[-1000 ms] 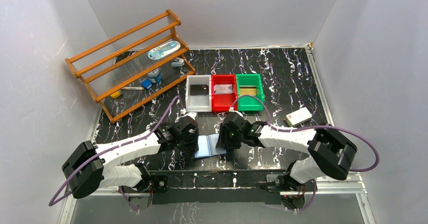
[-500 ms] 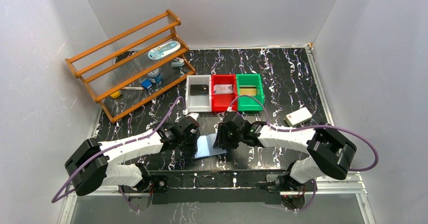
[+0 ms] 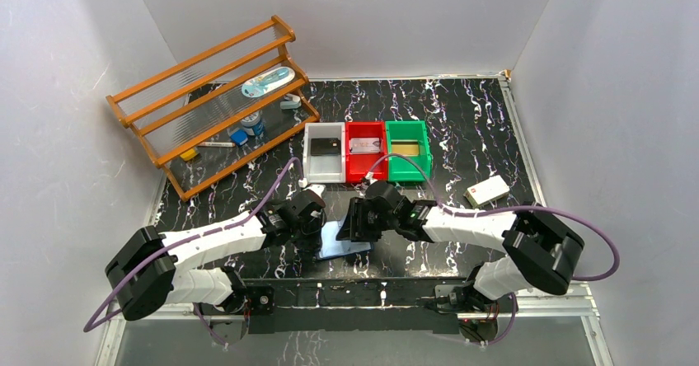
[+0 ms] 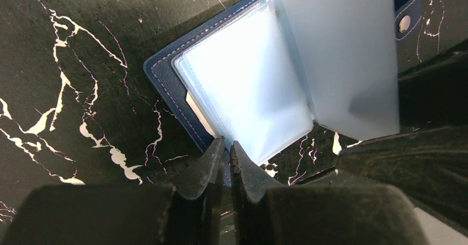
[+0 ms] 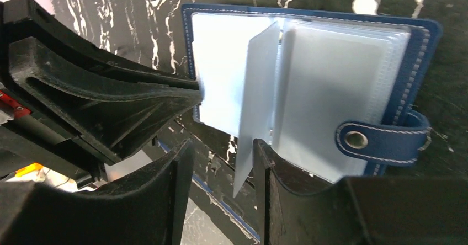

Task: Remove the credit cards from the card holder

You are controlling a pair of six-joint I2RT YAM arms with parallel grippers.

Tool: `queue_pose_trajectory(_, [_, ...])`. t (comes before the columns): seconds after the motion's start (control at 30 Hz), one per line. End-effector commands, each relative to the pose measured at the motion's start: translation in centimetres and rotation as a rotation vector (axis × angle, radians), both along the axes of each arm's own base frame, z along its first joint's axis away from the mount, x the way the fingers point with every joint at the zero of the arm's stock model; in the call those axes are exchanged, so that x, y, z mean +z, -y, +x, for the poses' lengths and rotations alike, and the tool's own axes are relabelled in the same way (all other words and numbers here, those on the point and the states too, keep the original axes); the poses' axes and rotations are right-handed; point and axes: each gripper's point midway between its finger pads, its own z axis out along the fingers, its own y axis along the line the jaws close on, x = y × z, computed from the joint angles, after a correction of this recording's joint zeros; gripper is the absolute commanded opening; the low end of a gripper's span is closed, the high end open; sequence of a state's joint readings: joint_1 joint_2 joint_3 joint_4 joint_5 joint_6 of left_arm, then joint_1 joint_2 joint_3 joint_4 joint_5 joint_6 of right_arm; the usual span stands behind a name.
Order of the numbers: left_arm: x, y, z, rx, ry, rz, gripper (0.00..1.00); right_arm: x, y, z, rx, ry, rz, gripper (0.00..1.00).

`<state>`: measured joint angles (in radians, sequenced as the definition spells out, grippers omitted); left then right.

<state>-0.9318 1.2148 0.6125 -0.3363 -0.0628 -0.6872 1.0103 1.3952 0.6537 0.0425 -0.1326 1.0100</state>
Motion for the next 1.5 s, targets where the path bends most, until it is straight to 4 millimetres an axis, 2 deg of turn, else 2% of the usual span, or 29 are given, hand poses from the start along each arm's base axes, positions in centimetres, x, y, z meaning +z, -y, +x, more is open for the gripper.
queue_pose_trajectory(0.0, [0.3,-0.1,-0.1,-0.011,0.015,-0.011,0.07,2.2,-2.8,-0.1,0.076,0.015,0.119,0.52])
queue_pose_trajectory(0.37, [0.2,-0.5,0.0,0.009,0.024,-0.007,0.05,0.2,-4.5,-1.0,0.143,-0.06,0.142,0.56])
queue_pose_trajectory(0.6, [0.7,-2.3,0.6,0.11,0.063,0.035,0.15,-0.1,-4.5,-0.9,0.138,-0.065,0.138,0.6])
queue_pose_trajectory(0.8, [0.9,-3.6,0.9,0.19,0.093,0.049,0.28,0.8,-4.9,-0.9,0.163,-0.034,0.151,0.63])
queue_pose_trajectory(0.9, [0.7,-3.9,0.8,0.215,0.088,0.051,0.32,1.1,-5.1,-0.9,0.177,-0.027,0.159,0.66])
queue_pose_trajectory(1.03, [0.3,-3.6,0.7,0.232,0.076,0.027,0.37,1.4,-5.2,-0.8,0.179,-0.017,0.162,0.67])
queue_pose_trajectory(1.2, [0.7,-2.1,0.6,0.2,0.077,-0.054,0.47,2.0,-3.3,0.1,0.094,0.027,0.091,0.65])
queue_pose_trajectory(1.33, [0.8,-1.2,0.6,0.181,0.075,-0.103,0.51,1.4,-0.1,1.2,-0.024,0.07,-0.037,0.66])
queue_pose_trajectory(1.47, [0.1,-0.9,0.3,0.168,0.048,-0.102,0.51,1.1,2.6,2.1,-0.119,0.111,-0.122,0.66])
